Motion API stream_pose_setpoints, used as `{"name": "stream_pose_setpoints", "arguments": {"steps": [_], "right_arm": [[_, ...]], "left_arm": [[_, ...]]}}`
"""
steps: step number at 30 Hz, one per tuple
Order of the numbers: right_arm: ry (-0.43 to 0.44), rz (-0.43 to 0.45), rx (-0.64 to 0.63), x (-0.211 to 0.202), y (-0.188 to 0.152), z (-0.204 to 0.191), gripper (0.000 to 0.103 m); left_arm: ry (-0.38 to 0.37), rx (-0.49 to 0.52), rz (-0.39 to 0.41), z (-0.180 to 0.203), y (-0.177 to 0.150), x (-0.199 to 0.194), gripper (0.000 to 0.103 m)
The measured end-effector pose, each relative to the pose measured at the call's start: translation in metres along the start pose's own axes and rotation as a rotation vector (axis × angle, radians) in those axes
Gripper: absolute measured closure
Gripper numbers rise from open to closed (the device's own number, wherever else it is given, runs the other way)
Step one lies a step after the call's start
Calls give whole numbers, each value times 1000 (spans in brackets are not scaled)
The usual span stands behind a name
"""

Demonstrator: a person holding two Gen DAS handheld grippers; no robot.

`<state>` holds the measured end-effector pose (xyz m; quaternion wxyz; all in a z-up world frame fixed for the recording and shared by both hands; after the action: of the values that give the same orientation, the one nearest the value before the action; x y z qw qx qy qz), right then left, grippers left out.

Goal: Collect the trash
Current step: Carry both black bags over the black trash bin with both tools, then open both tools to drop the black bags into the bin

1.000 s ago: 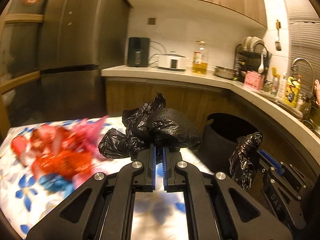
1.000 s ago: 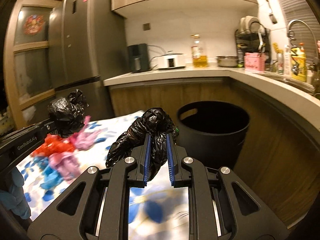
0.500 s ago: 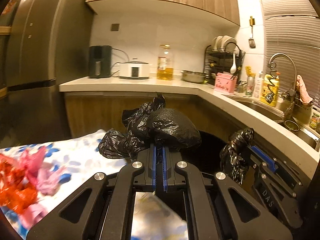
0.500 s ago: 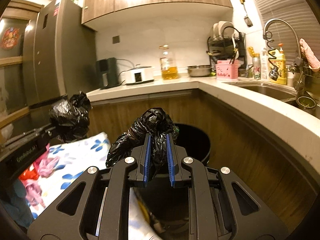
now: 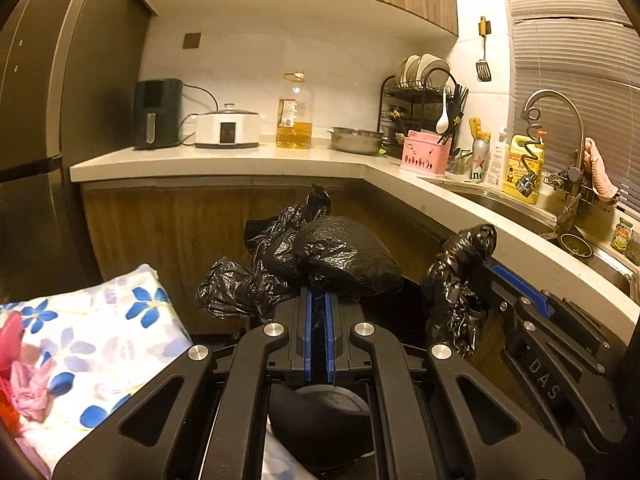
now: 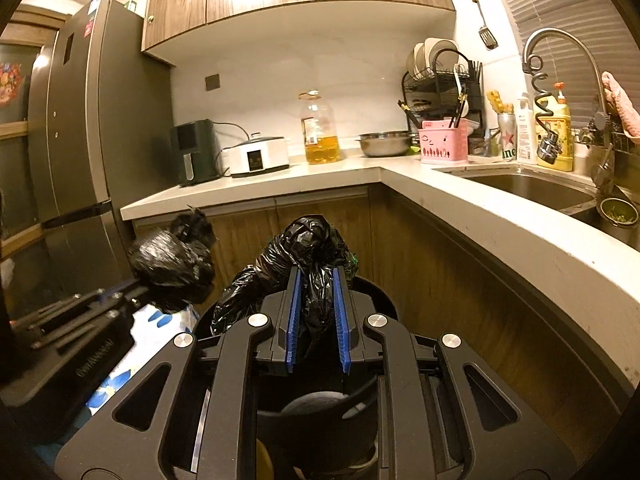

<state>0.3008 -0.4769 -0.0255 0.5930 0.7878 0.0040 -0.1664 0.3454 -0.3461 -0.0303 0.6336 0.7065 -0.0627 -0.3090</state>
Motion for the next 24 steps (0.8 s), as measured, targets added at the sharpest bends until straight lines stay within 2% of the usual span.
{"name": "stream_pose_setpoints", "arguments": {"steps": [13,24], "right_arm": [[5,-10,6,23,4,4,82],[-5,-12,14,26,5,8,63]], "left_arm": [[-33,-10,-28,1,-6,28,95],[-29,-3,-24,-1,-9,26,51]]}}
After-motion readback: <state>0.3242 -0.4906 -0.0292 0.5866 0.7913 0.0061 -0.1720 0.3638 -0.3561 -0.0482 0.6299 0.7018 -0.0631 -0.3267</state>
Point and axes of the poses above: each gripper's, at about its wrist camera, not at the fingertips, and x roughly the way its jaws point, z to its right, y to its top, the point moved 10 cm from there along x, roughly the way its jaws point, and after that the axes turned 6 degrees about x, right-handed, at the moved point
